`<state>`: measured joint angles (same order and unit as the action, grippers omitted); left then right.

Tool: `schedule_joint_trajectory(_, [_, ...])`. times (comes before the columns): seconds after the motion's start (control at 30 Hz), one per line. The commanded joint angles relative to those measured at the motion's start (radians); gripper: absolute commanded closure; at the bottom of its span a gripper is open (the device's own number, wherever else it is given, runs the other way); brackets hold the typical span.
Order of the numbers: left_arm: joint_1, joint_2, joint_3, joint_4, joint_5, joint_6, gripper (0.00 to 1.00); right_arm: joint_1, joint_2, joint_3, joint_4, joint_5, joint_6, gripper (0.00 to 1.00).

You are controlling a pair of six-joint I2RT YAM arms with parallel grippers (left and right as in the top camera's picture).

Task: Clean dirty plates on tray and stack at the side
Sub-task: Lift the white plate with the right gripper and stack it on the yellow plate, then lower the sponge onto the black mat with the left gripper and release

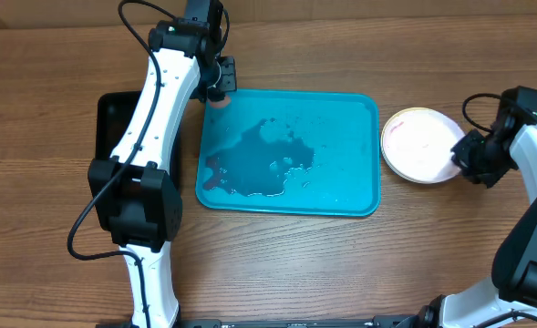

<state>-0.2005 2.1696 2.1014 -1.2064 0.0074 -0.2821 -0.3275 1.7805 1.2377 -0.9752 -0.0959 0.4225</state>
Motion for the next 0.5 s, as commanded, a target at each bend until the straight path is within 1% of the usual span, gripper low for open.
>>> schedule_joint_trajectory(0.0, [0.029,-0.033,0.045,-0.037,-0.01,0.025,0.96,0.024,-0.005,0.016,-0.016,-0.056,-0.064,0.38])
schedule_joint_trajectory(0.17, [0.08,-0.06,0.118,-0.16,-0.05,0.046,0.96,0.031,-0.017,0.129,-0.095,-0.081,-0.064,0.24])
schedule_joint_trajectory(0.23, [0.105,-0.063,0.127,-0.213,-0.068,0.051,0.96,0.044,-0.032,0.191,-0.125,-0.09,-0.064,0.22])
schedule_joint_trajectory(0.27, [0.118,-0.063,0.126,-0.238,-0.075,0.051,0.96,0.055,-0.039,0.219,-0.137,-0.089,-0.064,0.17])
schedule_joint_trajectory(0.37, [0.169,-0.063,0.089,-0.281,-0.101,0.05,0.96,0.1,-0.06,0.289,-0.152,-0.089,-0.065,0.07])
schedule_joint_trajectory(0.47, [0.232,-0.062,0.02,-0.264,-0.103,0.048,0.95,0.158,-0.066,0.32,-0.146,-0.088,-0.089,0.0])
